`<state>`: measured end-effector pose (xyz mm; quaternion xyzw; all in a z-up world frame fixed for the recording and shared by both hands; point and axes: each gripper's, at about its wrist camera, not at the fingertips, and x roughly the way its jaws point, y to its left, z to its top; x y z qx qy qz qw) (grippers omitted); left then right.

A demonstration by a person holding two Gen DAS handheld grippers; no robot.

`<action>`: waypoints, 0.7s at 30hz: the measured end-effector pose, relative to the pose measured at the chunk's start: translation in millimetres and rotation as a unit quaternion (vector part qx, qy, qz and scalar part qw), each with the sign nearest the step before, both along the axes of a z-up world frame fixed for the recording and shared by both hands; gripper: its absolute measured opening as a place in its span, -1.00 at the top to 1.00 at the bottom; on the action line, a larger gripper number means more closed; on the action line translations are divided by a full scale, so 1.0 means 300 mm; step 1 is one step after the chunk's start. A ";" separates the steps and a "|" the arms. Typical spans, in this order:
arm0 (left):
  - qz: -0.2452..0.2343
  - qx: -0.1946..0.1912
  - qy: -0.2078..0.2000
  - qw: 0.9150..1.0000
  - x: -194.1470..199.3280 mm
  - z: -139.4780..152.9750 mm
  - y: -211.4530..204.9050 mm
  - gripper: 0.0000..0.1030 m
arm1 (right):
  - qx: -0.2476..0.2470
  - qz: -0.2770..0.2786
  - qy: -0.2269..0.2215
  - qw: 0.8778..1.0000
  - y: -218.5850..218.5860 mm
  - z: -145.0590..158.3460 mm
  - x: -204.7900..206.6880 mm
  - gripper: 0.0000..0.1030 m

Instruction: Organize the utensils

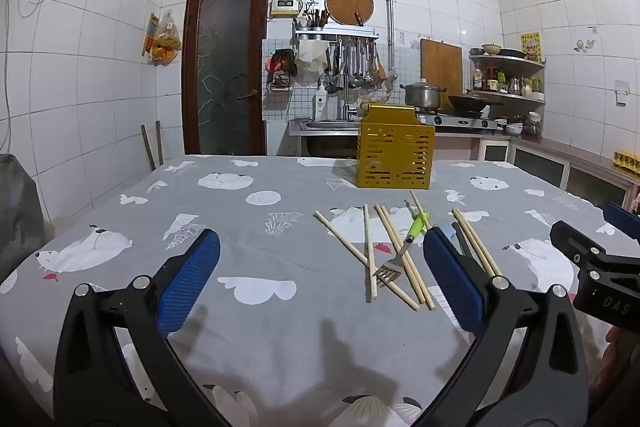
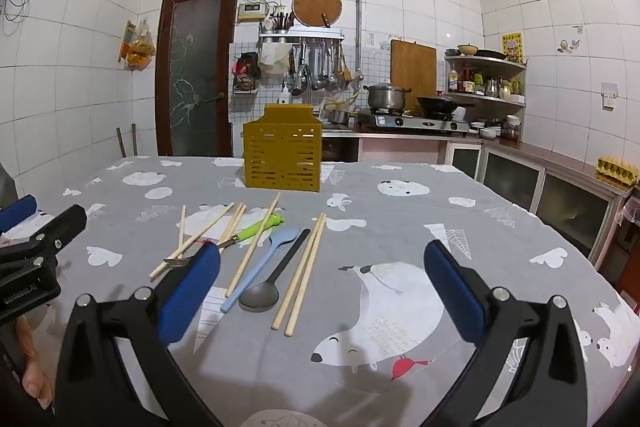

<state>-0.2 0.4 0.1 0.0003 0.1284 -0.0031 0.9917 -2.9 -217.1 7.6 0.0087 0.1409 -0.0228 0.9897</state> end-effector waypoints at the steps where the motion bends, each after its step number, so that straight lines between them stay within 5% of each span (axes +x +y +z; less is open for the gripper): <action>1: 0.000 0.000 0.000 1.000 0.000 0.000 0.000 -0.91 | 0.000 0.000 0.001 1.000 0.001 0.000 0.000 -0.93; 21: -0.001 0.005 -0.008 1.000 -0.010 0.006 -0.004 -0.91 | -0.002 -0.002 0.001 1.000 -0.029 0.002 0.002 -0.93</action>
